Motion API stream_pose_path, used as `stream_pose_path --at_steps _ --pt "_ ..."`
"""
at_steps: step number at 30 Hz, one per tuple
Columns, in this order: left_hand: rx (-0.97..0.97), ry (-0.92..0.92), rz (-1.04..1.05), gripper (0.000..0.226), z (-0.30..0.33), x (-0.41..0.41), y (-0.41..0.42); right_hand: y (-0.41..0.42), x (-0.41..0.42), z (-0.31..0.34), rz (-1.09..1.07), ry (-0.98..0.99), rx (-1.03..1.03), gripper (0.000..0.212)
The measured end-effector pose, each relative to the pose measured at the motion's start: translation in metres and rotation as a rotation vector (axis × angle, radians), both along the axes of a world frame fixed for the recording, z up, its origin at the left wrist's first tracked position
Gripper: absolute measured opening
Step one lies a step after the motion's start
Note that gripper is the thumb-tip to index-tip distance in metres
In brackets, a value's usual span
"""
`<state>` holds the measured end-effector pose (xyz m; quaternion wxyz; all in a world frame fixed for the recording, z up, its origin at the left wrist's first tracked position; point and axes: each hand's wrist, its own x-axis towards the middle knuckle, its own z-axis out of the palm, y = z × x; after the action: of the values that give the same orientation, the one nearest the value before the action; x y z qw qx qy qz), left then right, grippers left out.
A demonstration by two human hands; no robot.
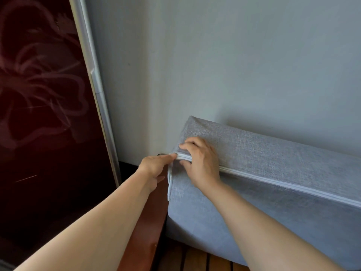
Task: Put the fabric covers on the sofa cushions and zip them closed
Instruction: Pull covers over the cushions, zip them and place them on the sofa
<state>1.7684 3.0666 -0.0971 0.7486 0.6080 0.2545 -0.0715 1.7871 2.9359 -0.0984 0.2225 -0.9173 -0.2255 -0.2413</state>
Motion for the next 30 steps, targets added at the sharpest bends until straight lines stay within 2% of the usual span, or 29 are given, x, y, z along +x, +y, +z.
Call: stream_pose_path --at_steps 4,9,14,20,22,25,28,30 --pt "-0.126 0.08 -0.121 0.012 -0.009 0.008 0.009 0.005 0.004 -0.003 0.045 -0.134 0.059 0.024" --pt "-0.162 0.117 -0.169 0.012 -0.014 0.013 0.014 0.007 0.005 -0.002 0.068 -0.128 0.05 0.016" --pt "-0.2 0.147 -0.18 0.013 -0.023 0.014 0.02 0.006 0.003 0.0 0.044 -0.13 0.014 0.018" --pt "-0.231 0.209 -0.136 0.035 -0.038 0.01 0.01 0.006 0.002 -0.003 0.027 -0.16 0.06 0.019" --pt "-0.212 0.22 -0.106 0.042 -0.039 0.008 0.01 0.007 0.0 -0.003 0.03 -0.213 -0.004 0.018" --pt "-0.23 0.2 -0.071 0.036 -0.044 0.007 0.008 0.009 0.005 -0.002 0.148 -0.344 -0.235 0.033" --pt "-0.236 0.182 -0.038 0.022 -0.047 0.009 0.006 0.01 0.015 -0.002 0.187 -0.38 -0.318 0.014" --pt "-0.234 0.179 -0.006 0.017 -0.051 0.009 0.004 0.011 0.019 -0.004 0.189 -0.362 -0.325 0.012"
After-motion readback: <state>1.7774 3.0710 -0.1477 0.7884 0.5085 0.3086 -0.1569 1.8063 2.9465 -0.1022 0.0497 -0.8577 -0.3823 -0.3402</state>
